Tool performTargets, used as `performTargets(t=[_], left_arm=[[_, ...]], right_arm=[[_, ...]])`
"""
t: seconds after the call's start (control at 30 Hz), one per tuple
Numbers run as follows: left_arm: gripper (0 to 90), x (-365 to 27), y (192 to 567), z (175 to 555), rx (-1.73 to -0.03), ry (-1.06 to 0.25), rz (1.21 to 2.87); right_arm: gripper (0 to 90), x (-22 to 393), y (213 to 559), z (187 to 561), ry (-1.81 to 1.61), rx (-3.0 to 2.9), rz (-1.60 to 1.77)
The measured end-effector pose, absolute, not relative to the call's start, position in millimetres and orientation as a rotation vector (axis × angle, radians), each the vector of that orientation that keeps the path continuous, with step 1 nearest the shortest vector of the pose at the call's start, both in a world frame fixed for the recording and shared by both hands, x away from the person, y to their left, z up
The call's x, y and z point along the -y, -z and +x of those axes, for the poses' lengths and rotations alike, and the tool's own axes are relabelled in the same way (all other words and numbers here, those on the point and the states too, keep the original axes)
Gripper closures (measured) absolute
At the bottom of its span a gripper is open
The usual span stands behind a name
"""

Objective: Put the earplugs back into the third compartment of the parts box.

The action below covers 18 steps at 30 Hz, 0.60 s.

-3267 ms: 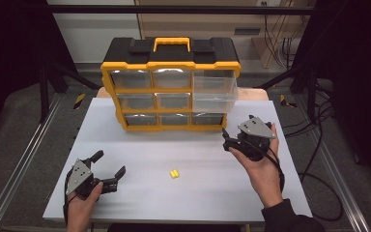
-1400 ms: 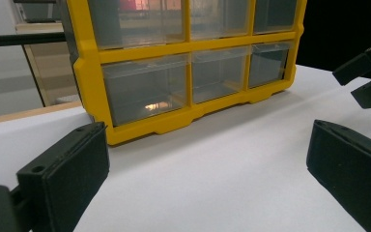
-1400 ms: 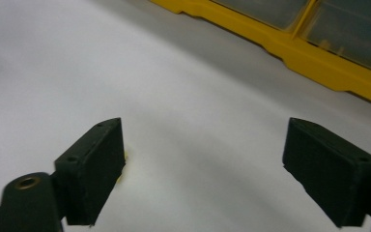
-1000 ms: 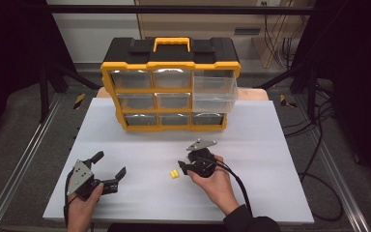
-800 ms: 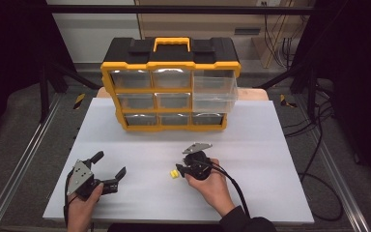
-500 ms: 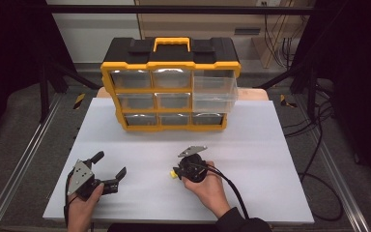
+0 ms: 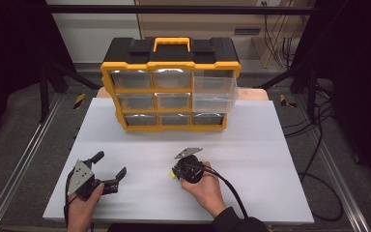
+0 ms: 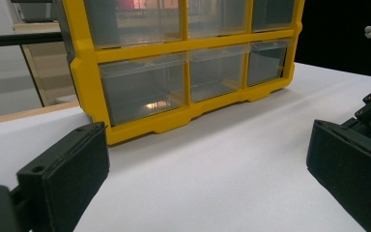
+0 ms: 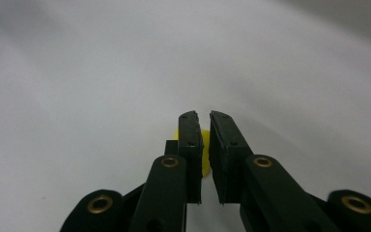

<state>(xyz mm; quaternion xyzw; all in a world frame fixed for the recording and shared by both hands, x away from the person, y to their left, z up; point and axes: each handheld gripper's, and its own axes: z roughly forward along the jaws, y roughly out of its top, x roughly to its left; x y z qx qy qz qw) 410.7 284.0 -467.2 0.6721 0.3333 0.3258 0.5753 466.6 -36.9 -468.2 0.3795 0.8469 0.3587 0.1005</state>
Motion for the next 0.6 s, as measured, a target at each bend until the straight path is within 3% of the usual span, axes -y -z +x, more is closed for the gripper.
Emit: performTargets(t=[0.33,0.6], left_arm=[[1.1,-283.6,467.4,410.7,-0.779,-0.761,1.577],[1.2,-283.0,467.4,410.8,-0.777,-0.762,1.579]], right_arm=[[77.3,36.5,472.2,468.8,-1.059,-2.494,1.163],[82.0,36.8,474.5,468.9,-1.078,-2.503,1.156]])
